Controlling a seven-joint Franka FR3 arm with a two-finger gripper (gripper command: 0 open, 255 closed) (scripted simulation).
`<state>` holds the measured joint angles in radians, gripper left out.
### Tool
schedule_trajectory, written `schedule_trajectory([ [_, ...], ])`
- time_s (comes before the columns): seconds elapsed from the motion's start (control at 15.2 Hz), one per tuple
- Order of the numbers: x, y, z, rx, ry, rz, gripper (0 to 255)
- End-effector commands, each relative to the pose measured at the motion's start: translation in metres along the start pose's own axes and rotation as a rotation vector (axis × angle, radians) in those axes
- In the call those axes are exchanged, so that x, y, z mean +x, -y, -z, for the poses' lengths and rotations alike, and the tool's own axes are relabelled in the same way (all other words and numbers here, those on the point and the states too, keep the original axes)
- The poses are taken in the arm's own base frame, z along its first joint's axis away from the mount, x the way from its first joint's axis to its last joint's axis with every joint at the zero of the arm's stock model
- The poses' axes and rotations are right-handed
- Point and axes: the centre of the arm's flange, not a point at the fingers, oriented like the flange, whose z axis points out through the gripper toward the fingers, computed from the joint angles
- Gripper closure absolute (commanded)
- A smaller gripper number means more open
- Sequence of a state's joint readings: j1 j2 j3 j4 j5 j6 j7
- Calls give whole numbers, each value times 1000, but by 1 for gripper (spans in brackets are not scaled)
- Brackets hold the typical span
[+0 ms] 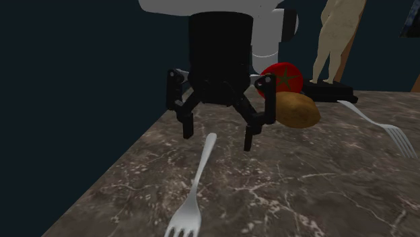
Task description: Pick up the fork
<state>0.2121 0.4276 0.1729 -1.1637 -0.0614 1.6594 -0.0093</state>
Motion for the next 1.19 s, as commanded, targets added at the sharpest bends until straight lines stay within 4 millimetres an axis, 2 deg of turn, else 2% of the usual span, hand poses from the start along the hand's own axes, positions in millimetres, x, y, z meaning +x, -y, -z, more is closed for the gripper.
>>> schedule_trajectory([
  [0.0,0,0,-11,0,-1,0,0],
  [0.2,0,0,-19,0,-1,0,0],
  [0.26,0,0,-19,0,-1,0,255],
  [0.86,0,0,-19,0,-1,0,255],
  [1.12,1,0,2,0,-1,0,255],
])
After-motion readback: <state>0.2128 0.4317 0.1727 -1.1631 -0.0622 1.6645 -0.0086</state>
